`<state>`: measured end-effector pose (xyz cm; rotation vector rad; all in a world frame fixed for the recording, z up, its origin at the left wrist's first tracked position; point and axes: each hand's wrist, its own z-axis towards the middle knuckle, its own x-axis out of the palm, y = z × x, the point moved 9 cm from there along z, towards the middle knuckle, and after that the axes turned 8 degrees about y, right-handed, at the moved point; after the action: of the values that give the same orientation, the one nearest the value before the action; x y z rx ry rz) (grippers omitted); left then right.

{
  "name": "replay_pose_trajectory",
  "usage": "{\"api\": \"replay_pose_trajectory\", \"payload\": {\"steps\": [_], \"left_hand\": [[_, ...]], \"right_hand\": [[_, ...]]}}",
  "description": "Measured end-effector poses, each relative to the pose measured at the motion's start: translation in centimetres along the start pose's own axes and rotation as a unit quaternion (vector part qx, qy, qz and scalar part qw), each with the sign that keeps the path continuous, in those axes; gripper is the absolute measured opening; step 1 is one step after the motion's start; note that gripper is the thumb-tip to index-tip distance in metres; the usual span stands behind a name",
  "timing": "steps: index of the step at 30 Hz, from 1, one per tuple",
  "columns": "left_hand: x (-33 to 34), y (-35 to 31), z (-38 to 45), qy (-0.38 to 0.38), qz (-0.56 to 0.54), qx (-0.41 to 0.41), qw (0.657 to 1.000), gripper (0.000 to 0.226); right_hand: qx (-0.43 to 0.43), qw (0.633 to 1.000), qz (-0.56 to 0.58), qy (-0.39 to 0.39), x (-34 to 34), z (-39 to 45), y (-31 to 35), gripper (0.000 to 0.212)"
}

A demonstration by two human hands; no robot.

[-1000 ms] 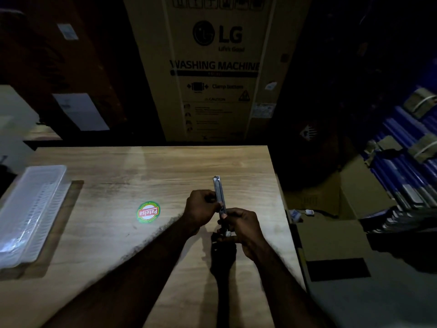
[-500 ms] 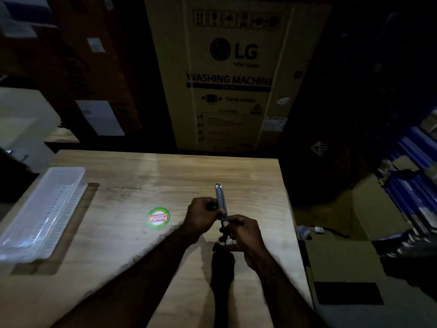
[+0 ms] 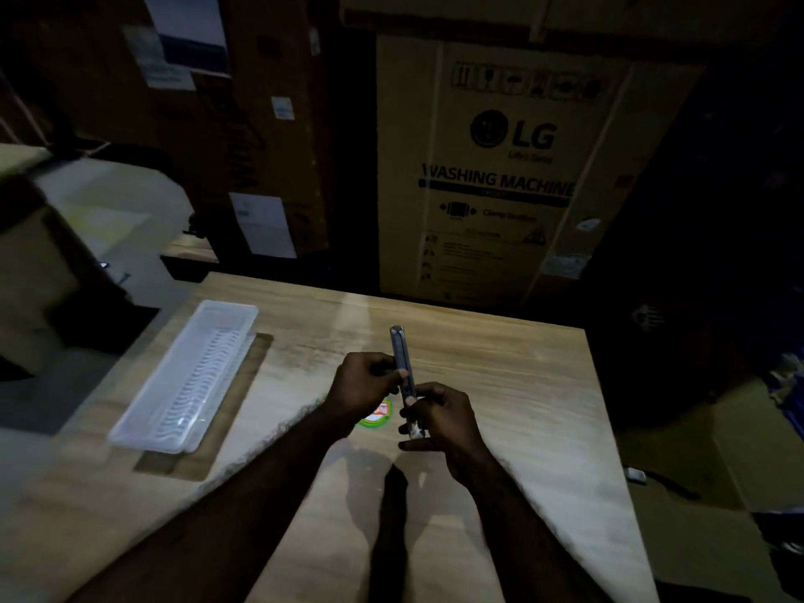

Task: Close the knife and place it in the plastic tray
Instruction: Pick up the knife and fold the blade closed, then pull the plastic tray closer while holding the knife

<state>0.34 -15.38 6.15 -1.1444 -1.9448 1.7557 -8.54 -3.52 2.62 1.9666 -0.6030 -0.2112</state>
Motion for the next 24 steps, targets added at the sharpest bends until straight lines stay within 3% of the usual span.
{"api": "replay_pose_trajectory", "payload": {"steps": [9, 14, 18, 21, 24], "left_hand": [[-13.2, 4.1, -3.6, -0.002, 0.044, 0.018, 0.999, 0.014], [-19.0, 6.8, -4.6, -0.013, 0.147, 0.03, 0.989, 0.016], [-23.5, 10.3, -4.6, -0.098, 0.19, 0.019, 0.977, 0.028], [-26.2, 12.8, -4.4, -0.149, 0.266, -0.044, 0.951, 0.036], [-27.7, 15.1, -4.2, -0.147, 0.309, -0.132, 0.93, 0.065]], "right_hand": [[-0.012, 0.998, -0.058, 0.024, 14.4, 2.0, -1.5, 0.013], [0.009, 0.998, -0.066, 0.021, 21.0, 3.3, -3.6, 0.017], [0.028, 0.997, -0.069, 0.007, 23.8, 4.4, -4.9, 0.014], [0.049, 0.997, -0.059, 0.002, 25.2, 5.1, -5.7, 0.013], [0.073, 0.996, -0.043, 0.005, 26.4, 6.1, -6.5, 0.012]]}}
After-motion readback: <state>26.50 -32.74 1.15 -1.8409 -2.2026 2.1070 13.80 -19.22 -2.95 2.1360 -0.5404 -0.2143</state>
